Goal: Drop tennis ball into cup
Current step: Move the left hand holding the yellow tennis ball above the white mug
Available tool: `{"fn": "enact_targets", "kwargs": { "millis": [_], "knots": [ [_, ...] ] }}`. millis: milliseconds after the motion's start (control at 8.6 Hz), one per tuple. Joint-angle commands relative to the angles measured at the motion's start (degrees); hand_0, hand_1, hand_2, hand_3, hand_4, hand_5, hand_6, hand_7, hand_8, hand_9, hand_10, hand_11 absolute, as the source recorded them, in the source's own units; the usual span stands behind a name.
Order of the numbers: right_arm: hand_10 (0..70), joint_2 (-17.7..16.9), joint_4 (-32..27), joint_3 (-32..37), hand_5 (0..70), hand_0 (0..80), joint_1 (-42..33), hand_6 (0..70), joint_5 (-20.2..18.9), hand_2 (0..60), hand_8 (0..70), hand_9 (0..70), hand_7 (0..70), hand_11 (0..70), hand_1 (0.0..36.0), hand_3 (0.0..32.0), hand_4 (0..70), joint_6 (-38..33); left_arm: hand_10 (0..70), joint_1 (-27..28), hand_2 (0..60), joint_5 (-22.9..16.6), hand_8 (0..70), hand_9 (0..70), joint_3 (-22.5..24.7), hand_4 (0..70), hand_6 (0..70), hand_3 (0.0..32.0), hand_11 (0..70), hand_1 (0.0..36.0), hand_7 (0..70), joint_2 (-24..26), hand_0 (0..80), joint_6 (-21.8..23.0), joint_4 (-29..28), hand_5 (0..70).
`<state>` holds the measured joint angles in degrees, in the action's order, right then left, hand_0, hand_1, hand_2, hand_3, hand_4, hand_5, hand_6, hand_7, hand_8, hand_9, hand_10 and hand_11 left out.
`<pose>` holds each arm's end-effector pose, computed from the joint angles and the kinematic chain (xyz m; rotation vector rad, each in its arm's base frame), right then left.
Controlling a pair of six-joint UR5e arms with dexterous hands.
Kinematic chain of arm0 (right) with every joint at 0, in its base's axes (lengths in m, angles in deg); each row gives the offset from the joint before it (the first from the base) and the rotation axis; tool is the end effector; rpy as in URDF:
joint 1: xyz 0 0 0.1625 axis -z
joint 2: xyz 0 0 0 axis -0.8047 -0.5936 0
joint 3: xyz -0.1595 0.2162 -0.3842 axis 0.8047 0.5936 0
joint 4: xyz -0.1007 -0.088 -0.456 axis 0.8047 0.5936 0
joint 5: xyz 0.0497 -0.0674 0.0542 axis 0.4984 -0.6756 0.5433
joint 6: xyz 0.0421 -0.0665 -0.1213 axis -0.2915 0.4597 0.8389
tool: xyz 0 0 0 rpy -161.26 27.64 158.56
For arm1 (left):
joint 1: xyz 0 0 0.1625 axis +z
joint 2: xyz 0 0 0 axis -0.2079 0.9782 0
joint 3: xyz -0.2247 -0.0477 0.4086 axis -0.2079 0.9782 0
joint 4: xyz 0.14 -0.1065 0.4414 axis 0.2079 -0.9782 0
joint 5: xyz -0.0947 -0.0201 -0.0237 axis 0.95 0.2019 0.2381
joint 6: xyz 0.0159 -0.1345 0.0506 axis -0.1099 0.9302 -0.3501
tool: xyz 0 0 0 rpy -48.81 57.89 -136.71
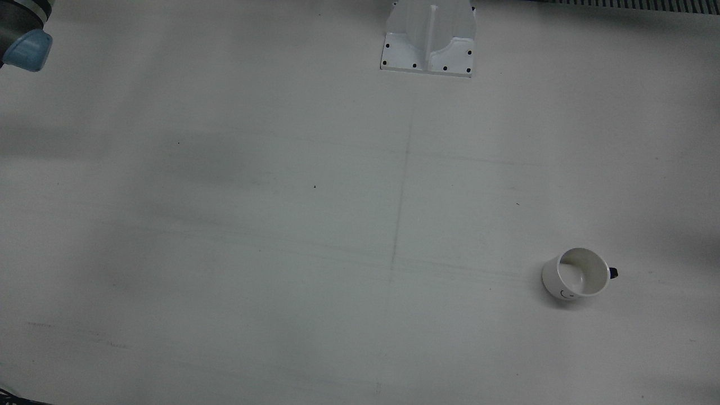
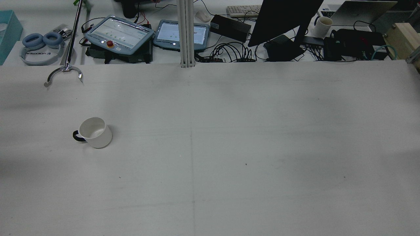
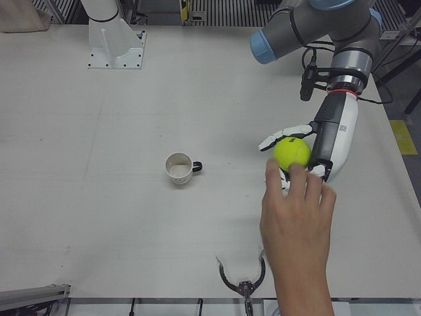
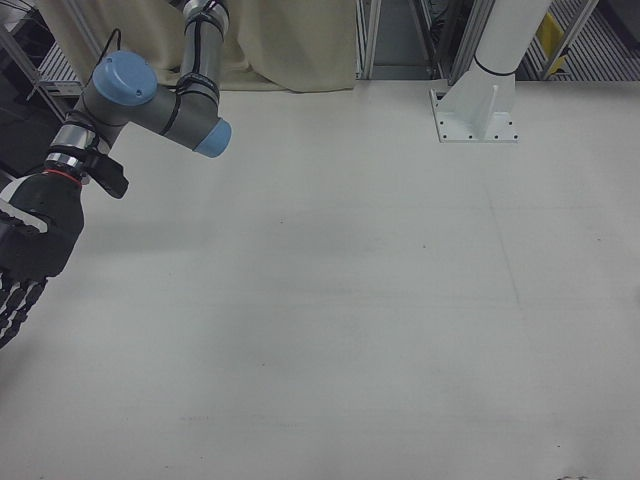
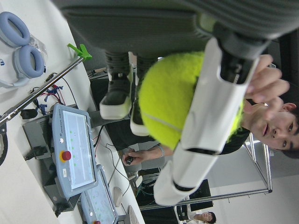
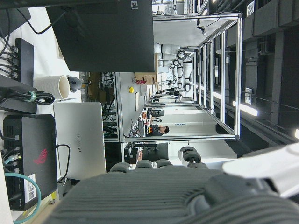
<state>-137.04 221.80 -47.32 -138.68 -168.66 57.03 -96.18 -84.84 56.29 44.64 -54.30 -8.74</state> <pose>0.1003 -0.6584 0.7335 -0.0154 1.9860 -2.2997 -0.0236 -0.6898 0.5031 -0.1065 2.0501 -1.7589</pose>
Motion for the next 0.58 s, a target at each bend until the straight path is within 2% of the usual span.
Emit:
{"fn": "enact_targets", "kwargs": {
  "millis": [0,465],
  "knots": [
    [0.0,0.0,0.0,0.0,0.0,0.0,0.01,0.0,0.0,0.0,0.0,0.0,0.0,0.0,0.0,0.0,0.0,0.0,46.6,0.59,21.5,-0.11,55.8,70.0,7.48,43.2,70.0,0.0,68.2,35.5,70.0,-0.36,80.0,-0.12,1.99,30.8],
    [0.0,0.0,0.0,0.0,0.0,0.0,0.01,0.0,0.0,0.0,0.0,0.0,0.0,0.0,0.0,0.0,0.0,0.0,46.6,12.34,21.5,-0.03,55.8,70.0,15.79,43.2,70.0,0.0,68.2,35.5,70.0,-1.15,80.0,-0.47,4.99,30.8]
  ]
}}
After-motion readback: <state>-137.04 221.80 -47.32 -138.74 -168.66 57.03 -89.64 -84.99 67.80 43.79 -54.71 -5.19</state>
